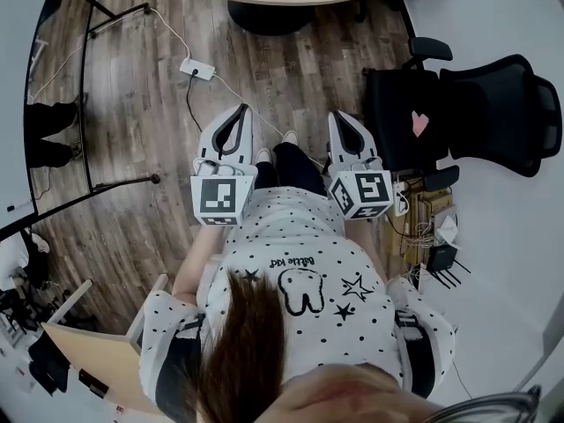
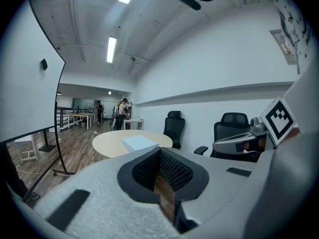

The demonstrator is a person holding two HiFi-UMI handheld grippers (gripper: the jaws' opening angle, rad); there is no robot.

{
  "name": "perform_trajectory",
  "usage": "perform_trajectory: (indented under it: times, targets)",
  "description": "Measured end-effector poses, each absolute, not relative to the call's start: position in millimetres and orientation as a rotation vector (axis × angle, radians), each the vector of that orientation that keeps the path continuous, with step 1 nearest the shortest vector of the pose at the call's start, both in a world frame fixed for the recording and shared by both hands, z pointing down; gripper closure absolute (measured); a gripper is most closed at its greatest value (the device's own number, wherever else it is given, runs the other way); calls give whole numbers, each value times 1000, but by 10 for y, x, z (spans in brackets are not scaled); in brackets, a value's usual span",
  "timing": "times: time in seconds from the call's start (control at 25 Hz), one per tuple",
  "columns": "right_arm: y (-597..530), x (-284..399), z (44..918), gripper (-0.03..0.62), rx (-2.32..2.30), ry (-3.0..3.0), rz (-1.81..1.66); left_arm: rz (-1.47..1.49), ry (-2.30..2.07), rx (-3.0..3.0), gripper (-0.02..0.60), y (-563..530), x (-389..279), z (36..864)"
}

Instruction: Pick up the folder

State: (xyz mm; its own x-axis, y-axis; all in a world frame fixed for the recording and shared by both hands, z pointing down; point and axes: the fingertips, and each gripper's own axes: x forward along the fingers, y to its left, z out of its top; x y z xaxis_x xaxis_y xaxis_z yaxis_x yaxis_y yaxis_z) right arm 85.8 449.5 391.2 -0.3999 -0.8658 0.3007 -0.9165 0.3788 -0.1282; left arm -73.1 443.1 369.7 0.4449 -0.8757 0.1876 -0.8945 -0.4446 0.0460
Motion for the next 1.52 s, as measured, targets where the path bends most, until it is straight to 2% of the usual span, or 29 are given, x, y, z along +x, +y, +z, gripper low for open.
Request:
perform_trajectory:
  times: [0.92, 1.08, 1.52]
  targets:
    - [3376, 1529, 3760, 589, 1508, -2571, 294, 184, -1606, 2527, 565, 3376, 183, 3643]
    - [3236, 1566, 3702, 588, 1544, -2603, 199, 172, -1621, 2512, 565, 3258, 188, 3648]
    - [2553, 1592, 3769, 589, 1613, -2560, 240, 158, -1607, 2522, 565, 2559, 75, 3737]
